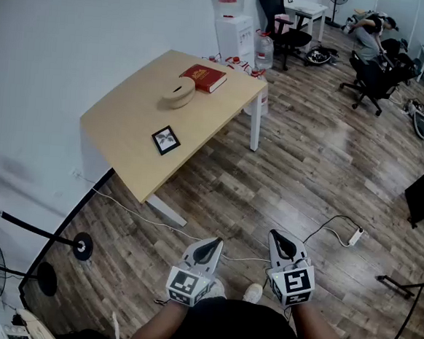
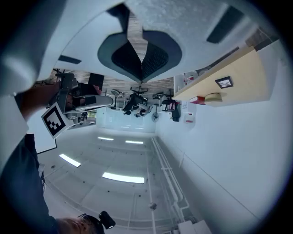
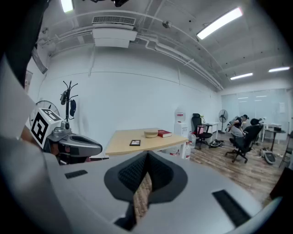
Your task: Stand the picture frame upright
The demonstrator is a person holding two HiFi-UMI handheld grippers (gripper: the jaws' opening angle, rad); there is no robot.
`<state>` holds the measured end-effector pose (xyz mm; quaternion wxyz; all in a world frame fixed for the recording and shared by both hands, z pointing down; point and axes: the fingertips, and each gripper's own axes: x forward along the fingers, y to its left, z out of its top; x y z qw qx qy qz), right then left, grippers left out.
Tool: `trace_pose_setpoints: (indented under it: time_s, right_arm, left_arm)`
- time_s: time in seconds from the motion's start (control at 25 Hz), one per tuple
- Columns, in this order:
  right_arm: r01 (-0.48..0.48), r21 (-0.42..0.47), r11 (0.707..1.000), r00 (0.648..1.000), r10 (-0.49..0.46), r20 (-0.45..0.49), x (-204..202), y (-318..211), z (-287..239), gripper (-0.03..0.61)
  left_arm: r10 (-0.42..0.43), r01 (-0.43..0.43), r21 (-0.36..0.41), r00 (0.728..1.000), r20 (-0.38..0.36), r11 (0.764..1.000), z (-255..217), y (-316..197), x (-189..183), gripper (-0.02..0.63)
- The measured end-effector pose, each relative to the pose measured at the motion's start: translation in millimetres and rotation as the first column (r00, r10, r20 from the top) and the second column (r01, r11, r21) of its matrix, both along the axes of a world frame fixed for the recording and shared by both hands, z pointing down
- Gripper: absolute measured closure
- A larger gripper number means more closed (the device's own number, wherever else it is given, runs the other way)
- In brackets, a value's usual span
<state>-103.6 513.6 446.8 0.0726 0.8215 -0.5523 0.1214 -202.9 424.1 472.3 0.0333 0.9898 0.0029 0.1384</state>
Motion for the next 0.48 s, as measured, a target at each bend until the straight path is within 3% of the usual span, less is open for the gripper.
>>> trace_pose_setpoints:
  time_s: [0.48]
  right_arm:
    - [-0.012,0.006,1.000,0.998,0.012,-0.057,-12.1,-42.1,-12.3,0.569]
  left_arm:
    - [-0.009,0.008,-0.014,1.000,-0.030,1.000,-2.1,-44.6,-11.5,0.614]
